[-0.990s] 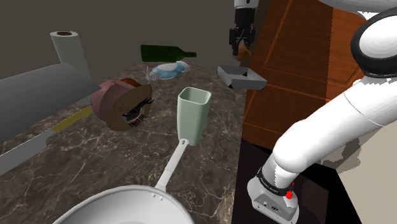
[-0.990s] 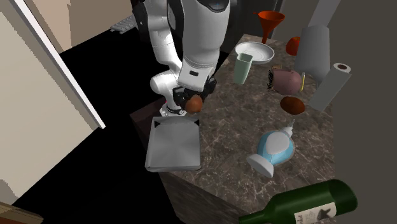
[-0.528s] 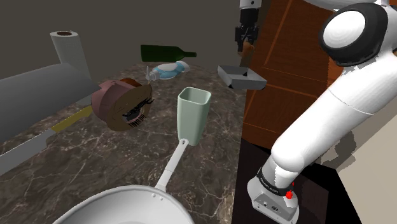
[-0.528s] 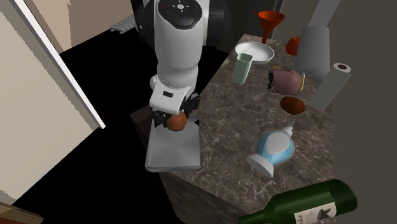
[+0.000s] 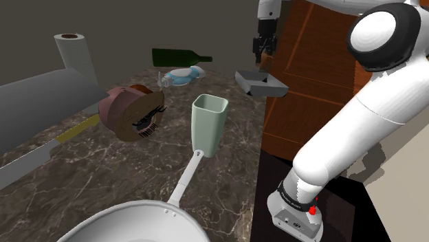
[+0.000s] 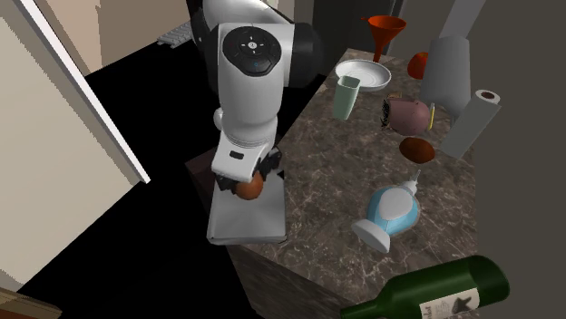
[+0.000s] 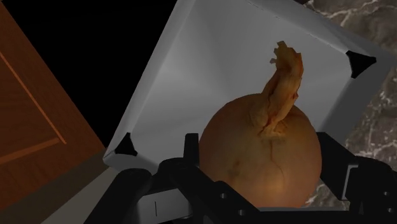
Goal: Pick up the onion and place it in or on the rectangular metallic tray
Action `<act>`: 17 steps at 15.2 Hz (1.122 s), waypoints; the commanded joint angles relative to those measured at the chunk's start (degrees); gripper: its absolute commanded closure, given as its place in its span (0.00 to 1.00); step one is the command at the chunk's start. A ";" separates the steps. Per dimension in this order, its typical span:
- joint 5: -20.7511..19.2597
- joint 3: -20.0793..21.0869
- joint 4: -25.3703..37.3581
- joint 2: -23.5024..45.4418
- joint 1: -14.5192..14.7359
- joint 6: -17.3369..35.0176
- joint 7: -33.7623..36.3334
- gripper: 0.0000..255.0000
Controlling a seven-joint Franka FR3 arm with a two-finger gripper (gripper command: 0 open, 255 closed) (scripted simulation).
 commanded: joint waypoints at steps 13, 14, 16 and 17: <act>-0.25 0.01 -6.80 -1.45 -0.04 5.38 0.81 1.00; -0.25 0.01 -6.80 -1.45 -0.04 5.38 0.81 0.00; -0.26 0.01 -6.80 -1.45 -0.04 5.38 0.81 0.00; -0.26 0.01 -6.80 -1.45 -0.04 5.38 0.81 0.00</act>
